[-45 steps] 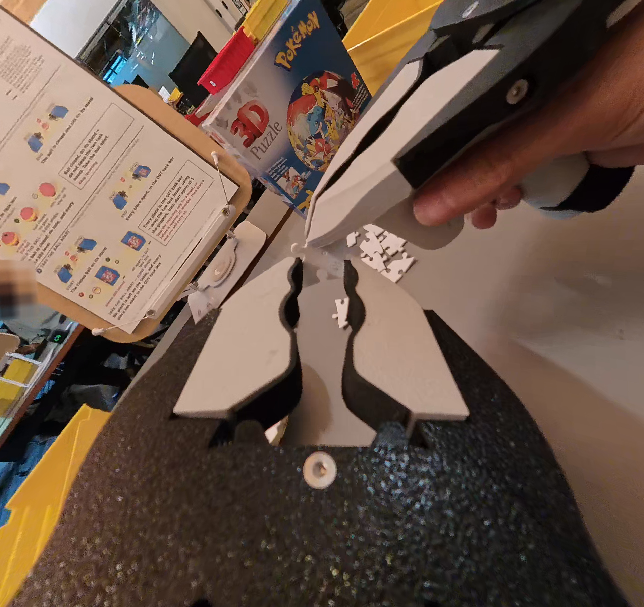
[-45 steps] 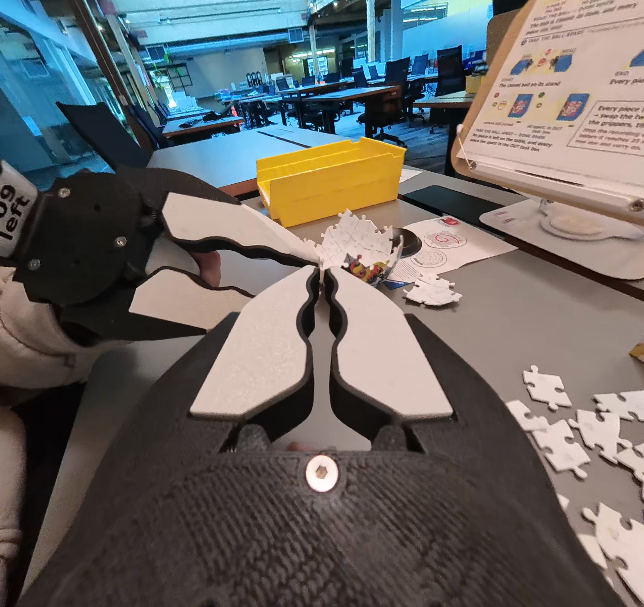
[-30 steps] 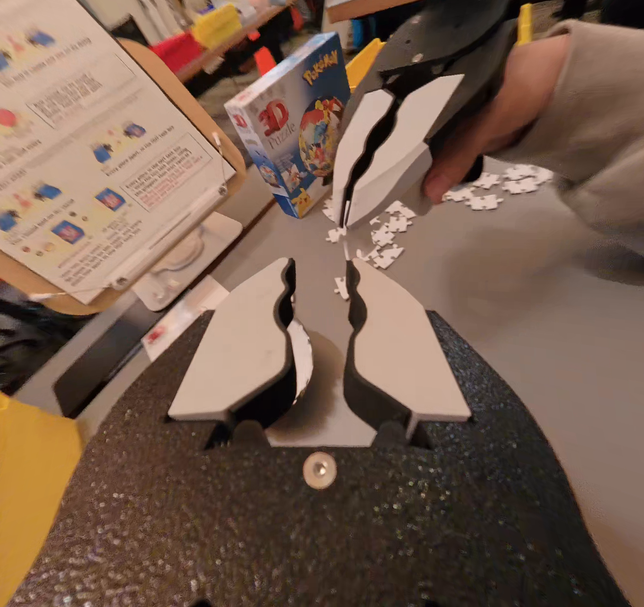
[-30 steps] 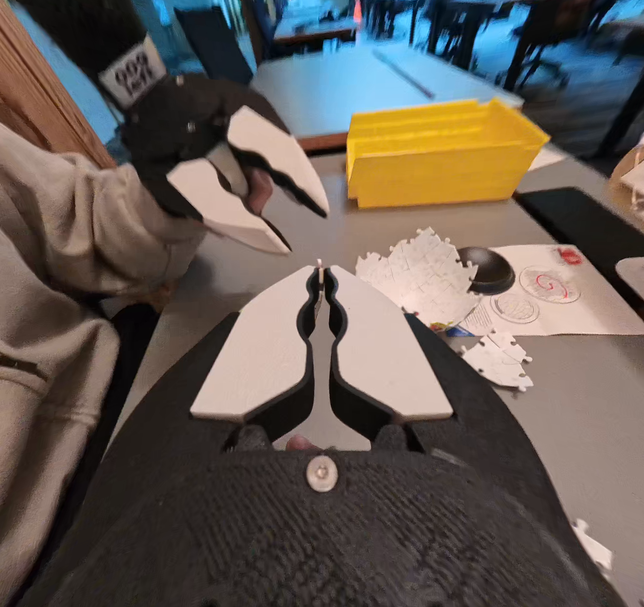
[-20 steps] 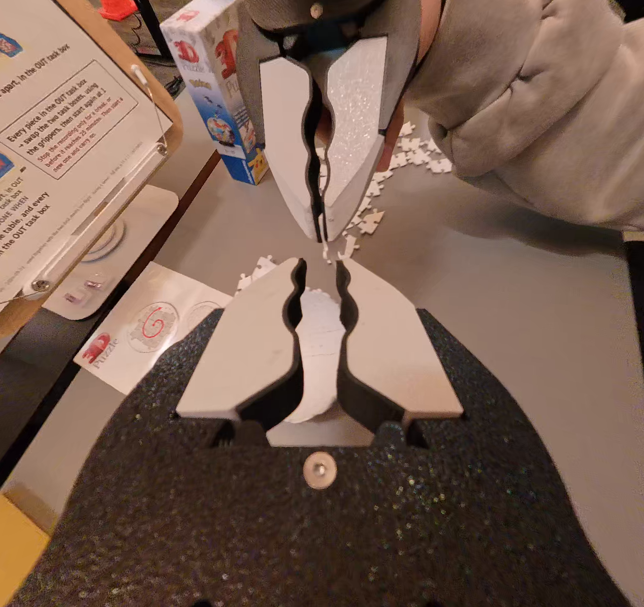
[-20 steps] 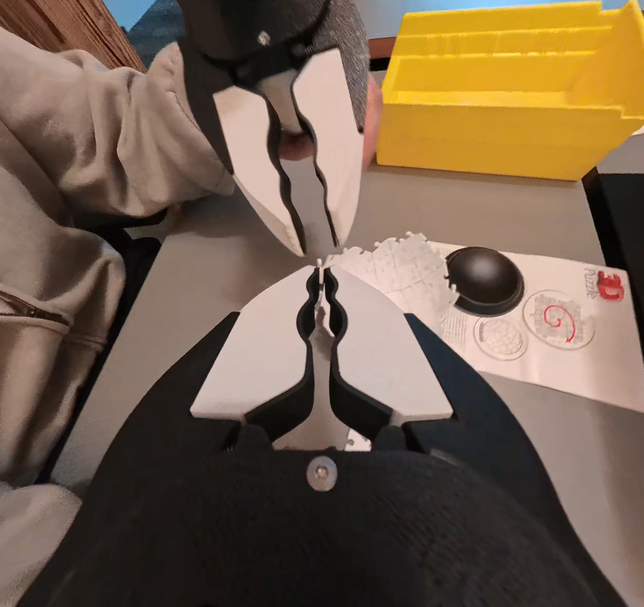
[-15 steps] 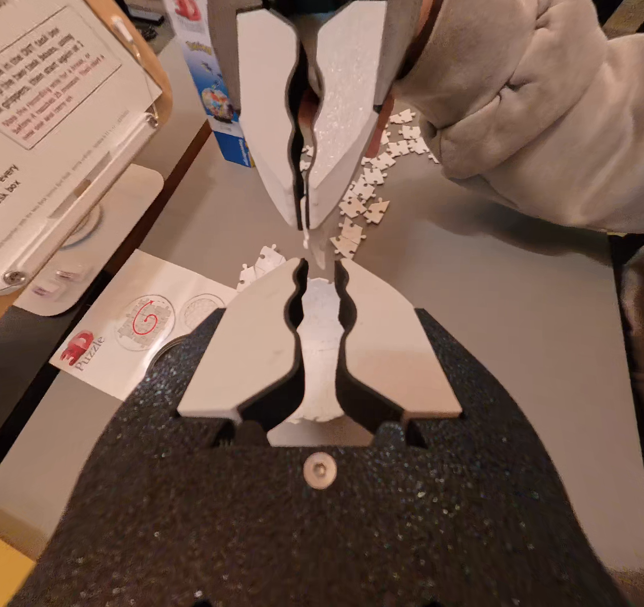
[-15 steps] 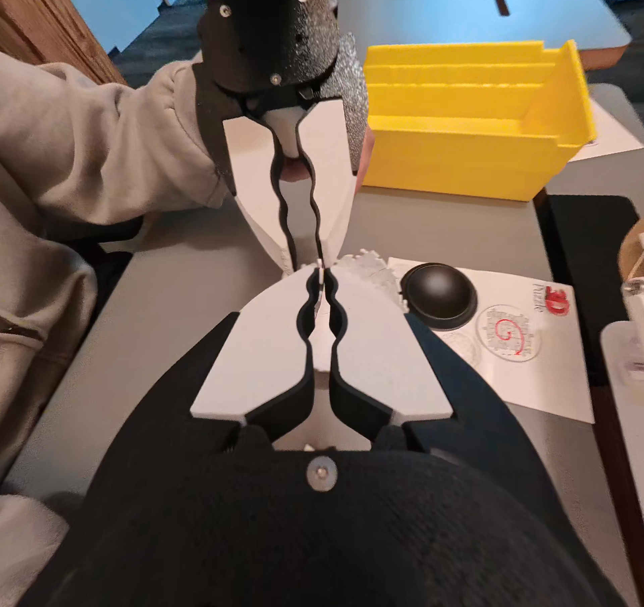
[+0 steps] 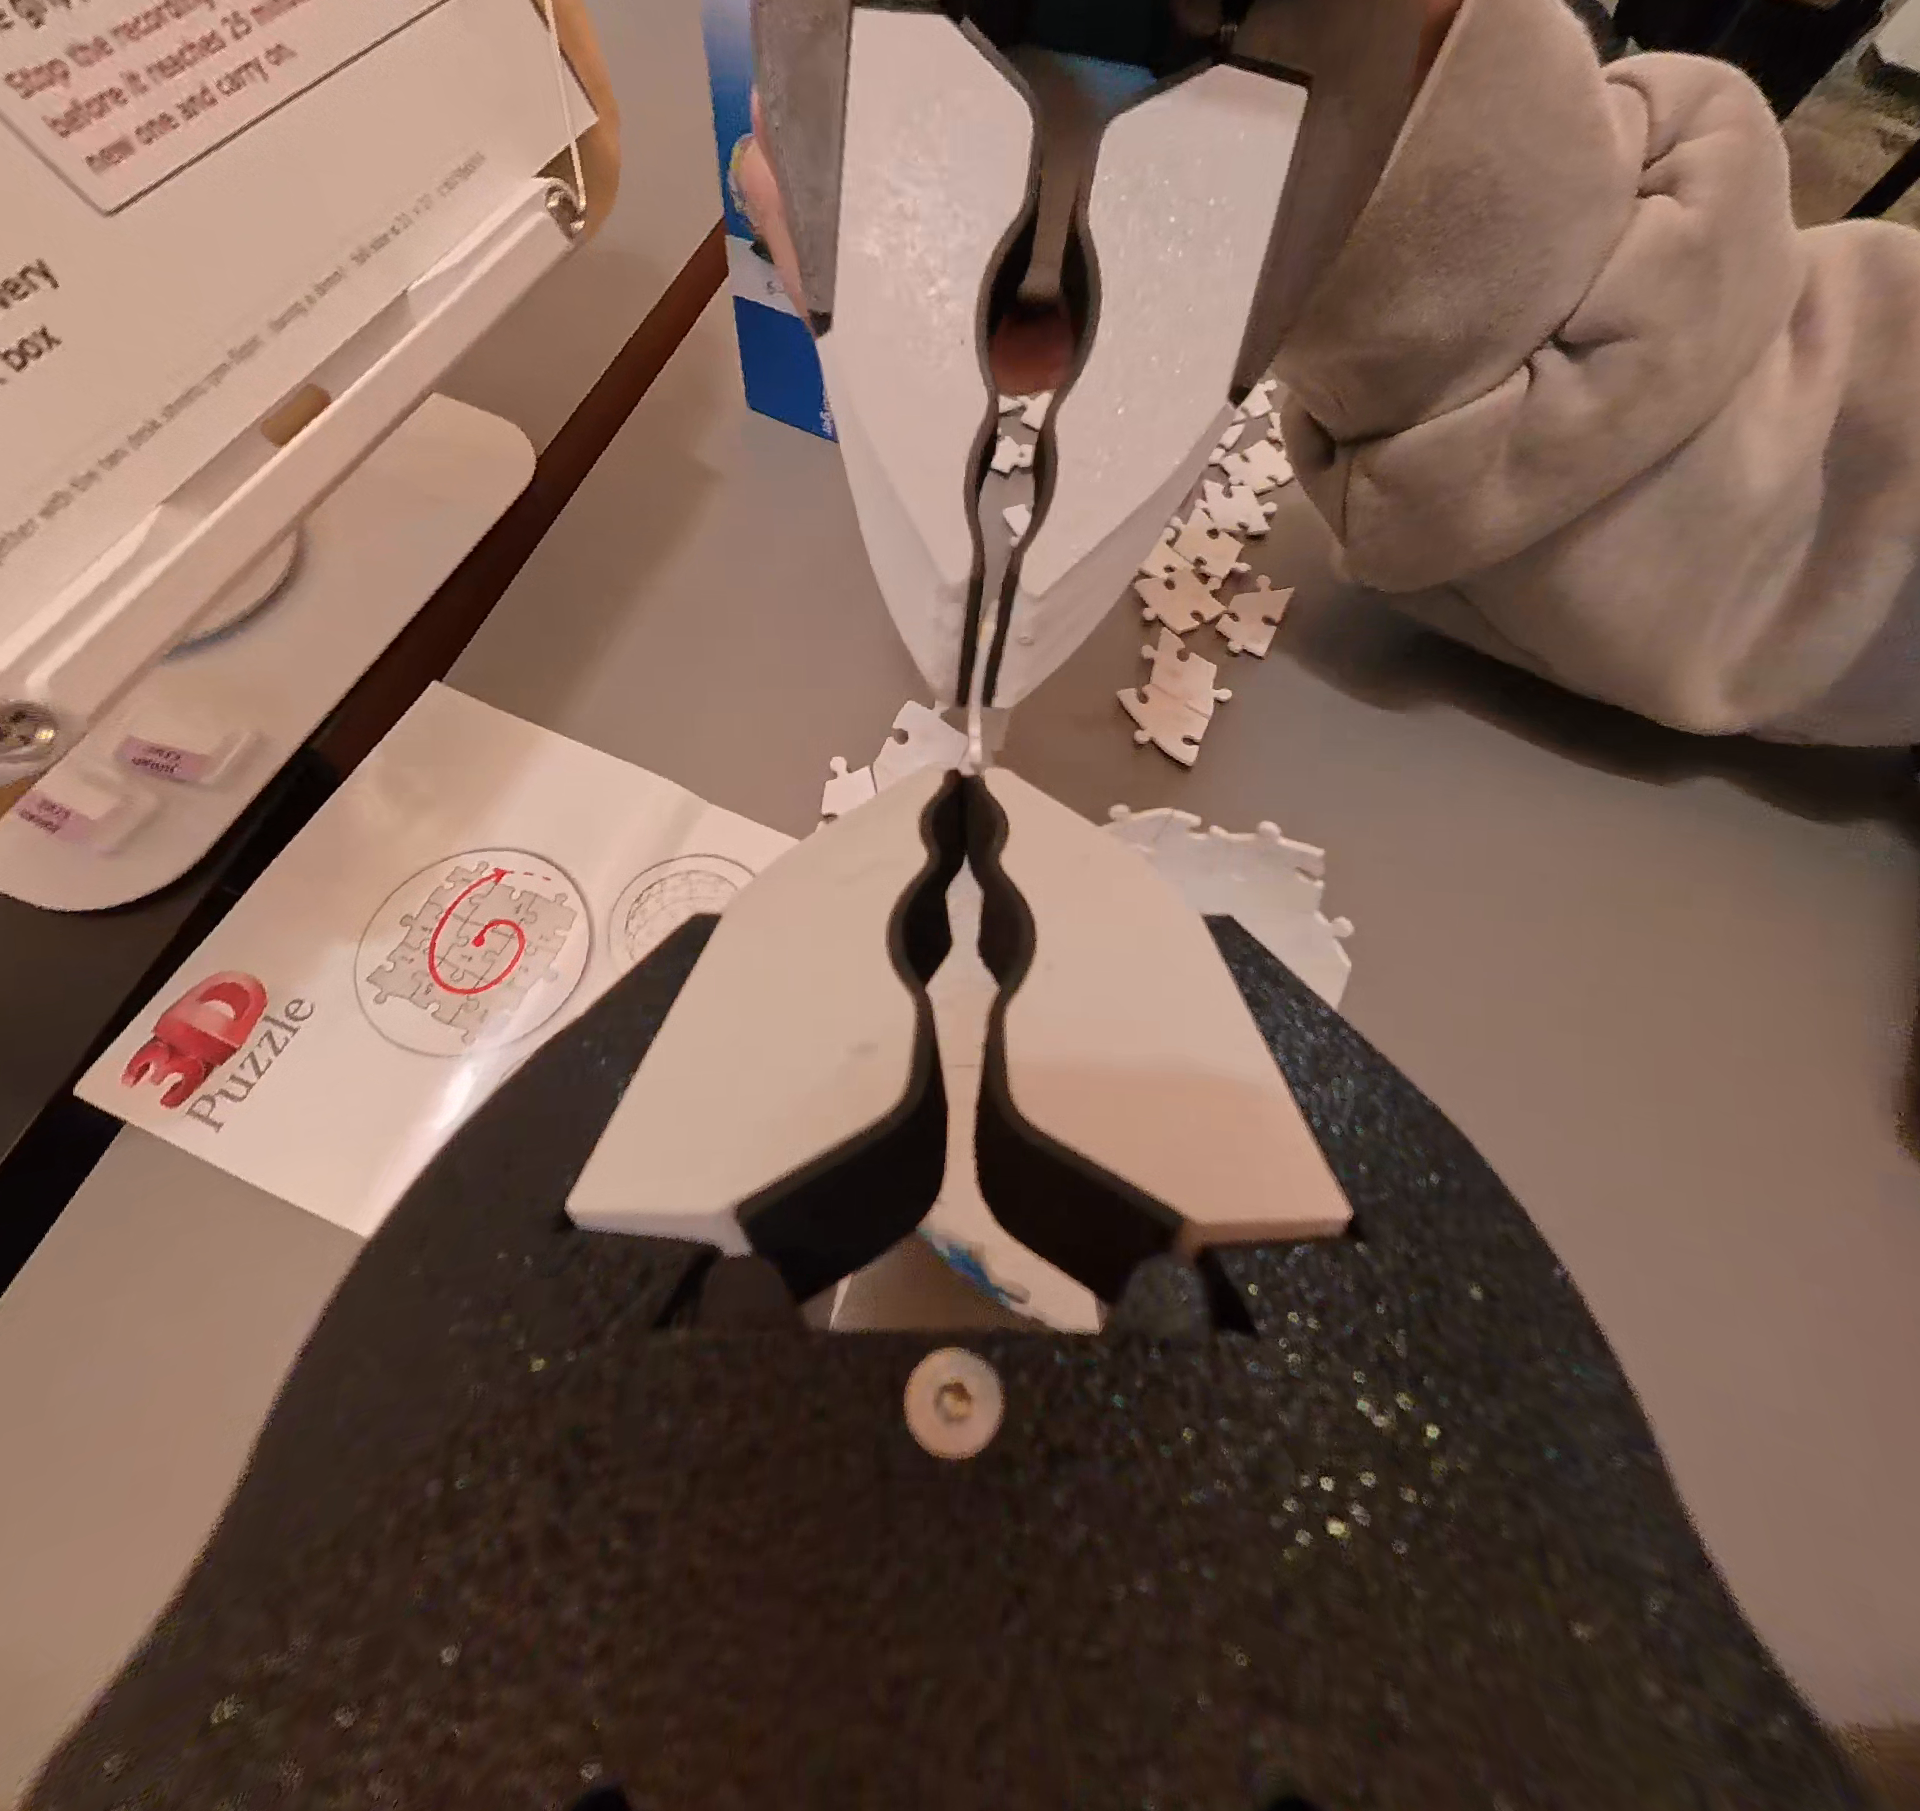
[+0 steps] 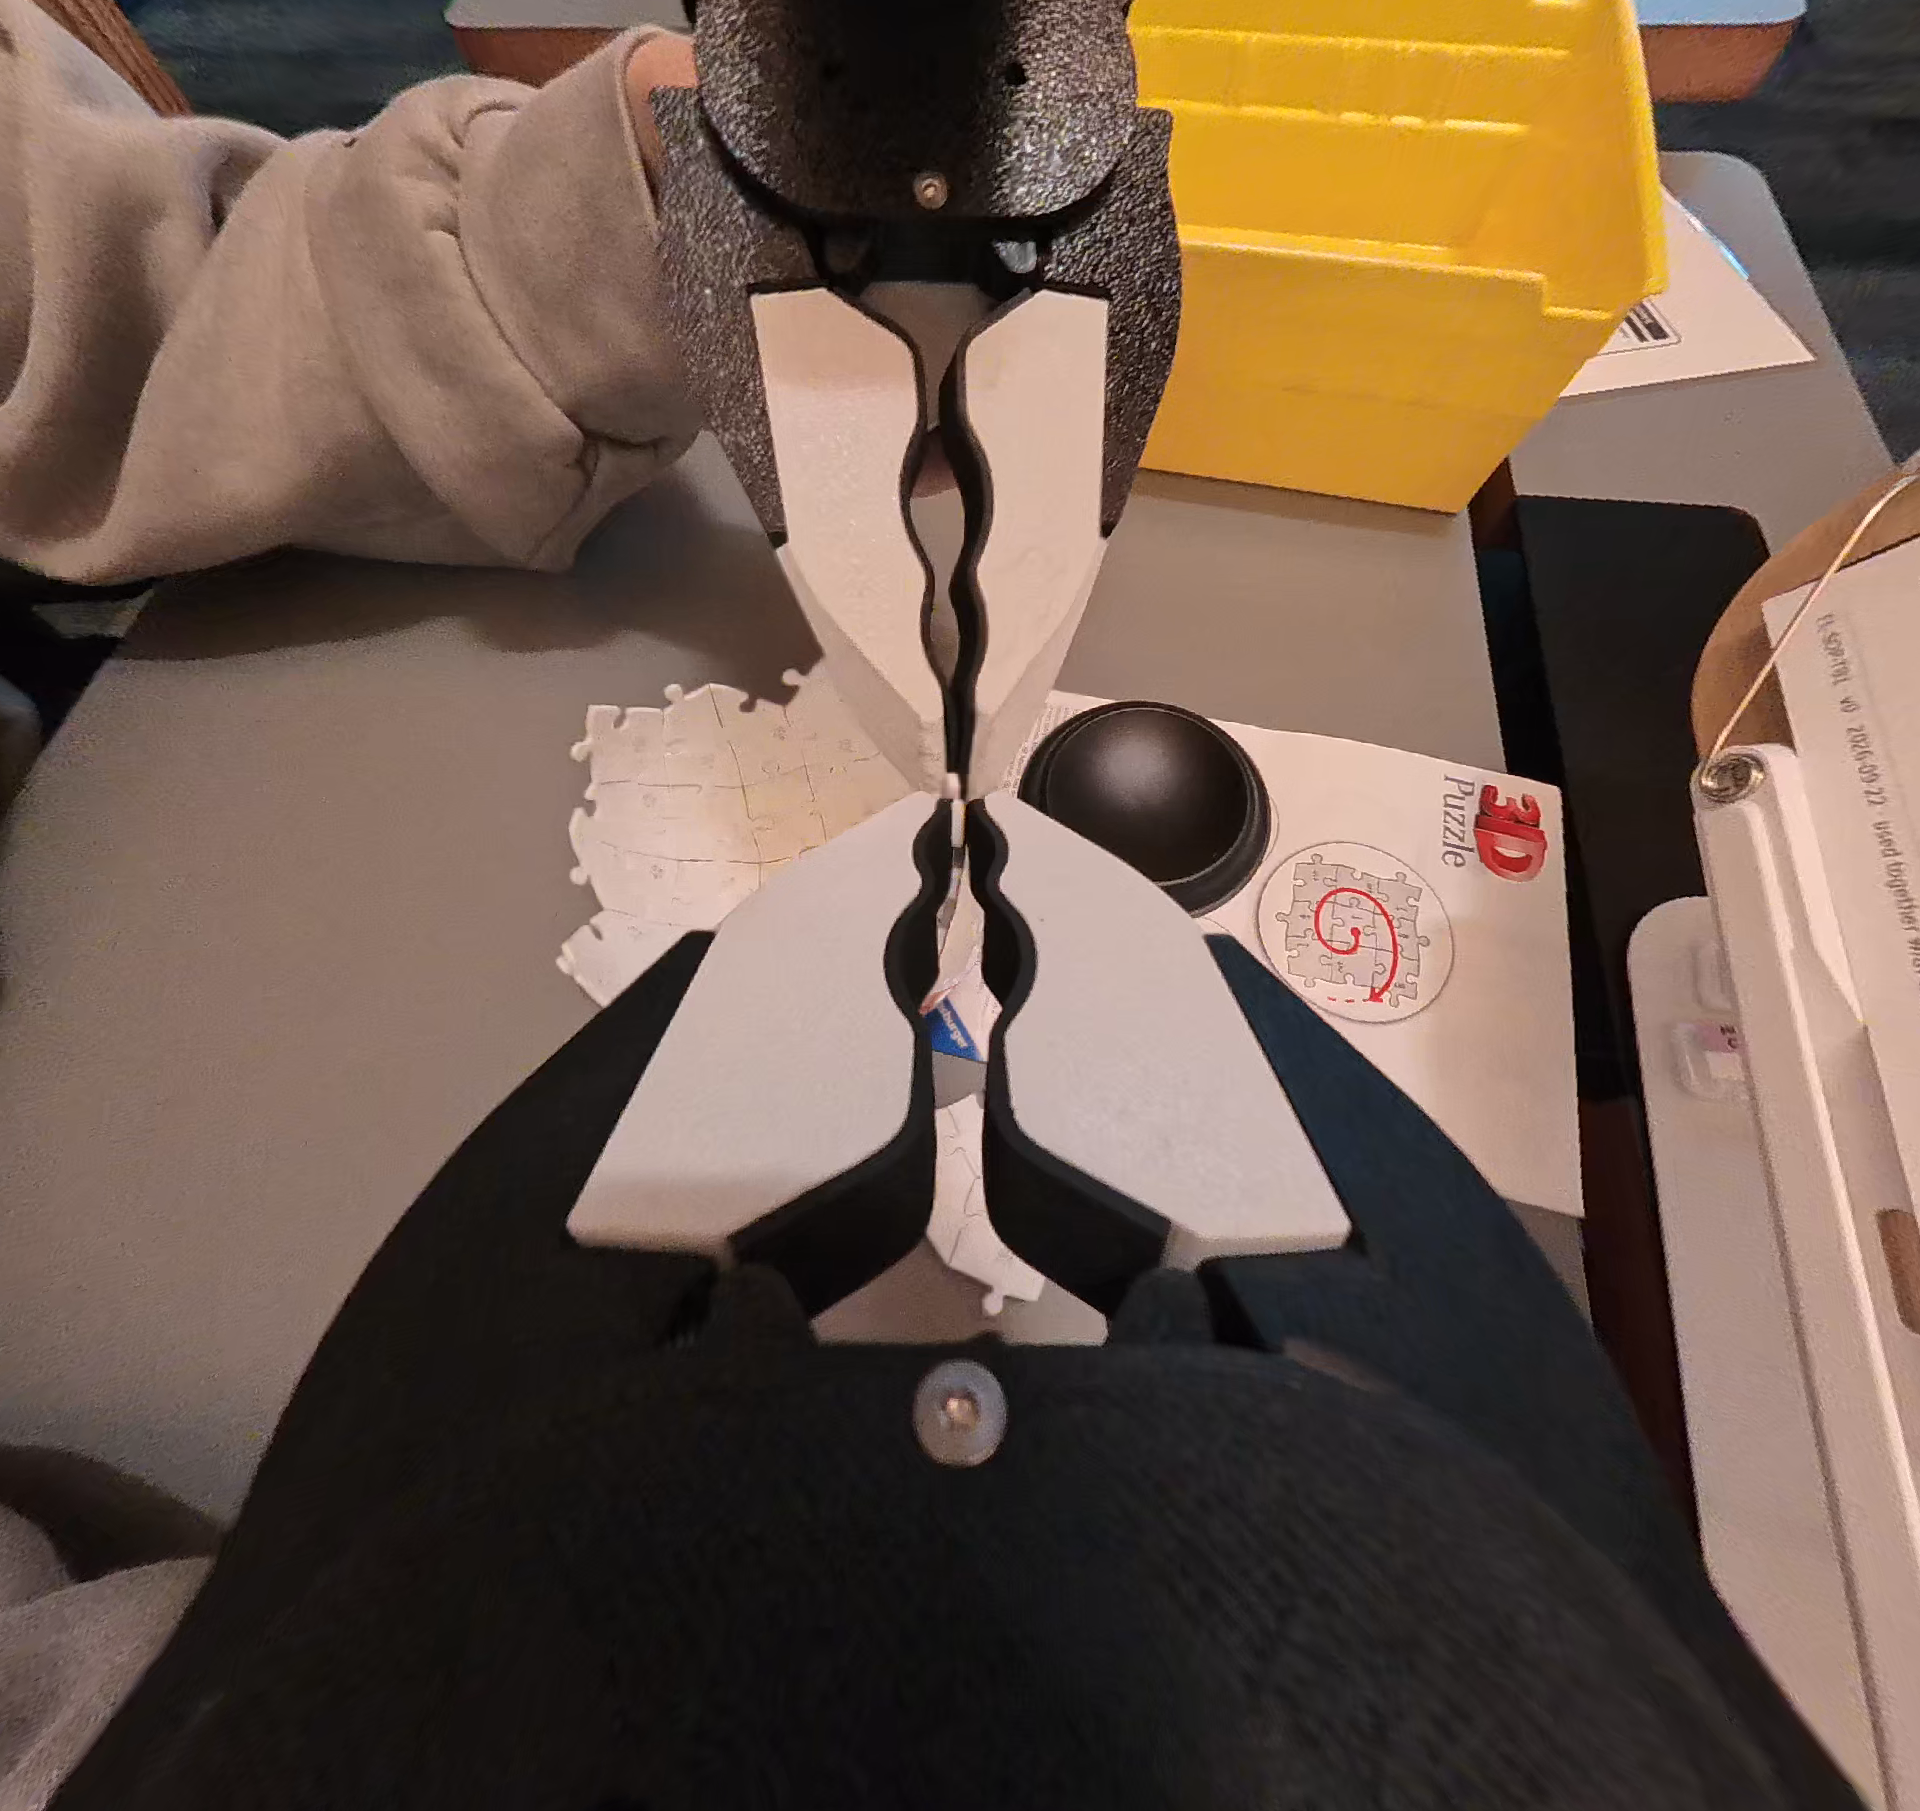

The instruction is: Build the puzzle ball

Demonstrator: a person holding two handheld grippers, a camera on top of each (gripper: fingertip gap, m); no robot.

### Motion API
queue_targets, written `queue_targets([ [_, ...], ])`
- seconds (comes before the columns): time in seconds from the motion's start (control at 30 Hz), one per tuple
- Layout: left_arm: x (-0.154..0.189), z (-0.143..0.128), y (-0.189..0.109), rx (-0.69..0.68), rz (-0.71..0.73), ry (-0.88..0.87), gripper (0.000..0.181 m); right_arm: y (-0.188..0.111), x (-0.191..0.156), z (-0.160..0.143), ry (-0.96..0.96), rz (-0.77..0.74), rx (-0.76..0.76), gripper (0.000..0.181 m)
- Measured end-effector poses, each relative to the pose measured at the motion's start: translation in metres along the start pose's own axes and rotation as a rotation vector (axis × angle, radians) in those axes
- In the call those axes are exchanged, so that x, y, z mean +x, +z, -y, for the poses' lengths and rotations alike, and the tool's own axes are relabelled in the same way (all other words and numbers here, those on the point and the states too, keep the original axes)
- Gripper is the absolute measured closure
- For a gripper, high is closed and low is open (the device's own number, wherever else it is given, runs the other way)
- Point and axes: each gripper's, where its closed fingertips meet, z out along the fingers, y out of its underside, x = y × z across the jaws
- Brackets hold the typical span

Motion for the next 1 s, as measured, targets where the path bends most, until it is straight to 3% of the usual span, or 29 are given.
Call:
queue_targets([
  [0.23, -0.009, -0.017, 0.002, 0.001, -0.056, -0.105, 0.181, 0.011, 0.015, -0.005, 0.051, 0.011, 0.072, 0.179],
  [0.37, -0.017, -0.015, -0.002, 0.031, 0.004, -0.091, 0.181, 0.018, 0.012, -0.021, 0.033, 0.041, -0.023, 0.179],
  [0.5, -0.012, -0.012, 0.0, 0.046, -0.034, -0.106, 0.167, 0.021, 0.009, -0.017, 0.005, 0.038, -0.018, 0.179],
  [0.6, -0.011, -0.014, 0.005, 0.026, -0.023, -0.087, 0.178, 0.022, 0.009, -0.014, 0.01, 0.037, -0.006, 0.179],
  [0.73, -0.014, -0.017, 0.009, -0.002, 0.016, -0.051, 0.18, 0.022, 0.011, -0.018, 0.017, 0.021, -0.018, 0.179],
  [0.83, -0.023, -0.019, 0.008, 0.012, 0.039, -0.096, 0.179, 0.019, 0.015, -0.019, 0.036, -0.004, -0.014, 0.166],
  [1.0, -0.029, -0.007, -0.001, 0.131, 0.009, -0.19, 0.179, 0.013, 0.023, -0.018, 0.084, -0.045, 0.021, 0.16],
])
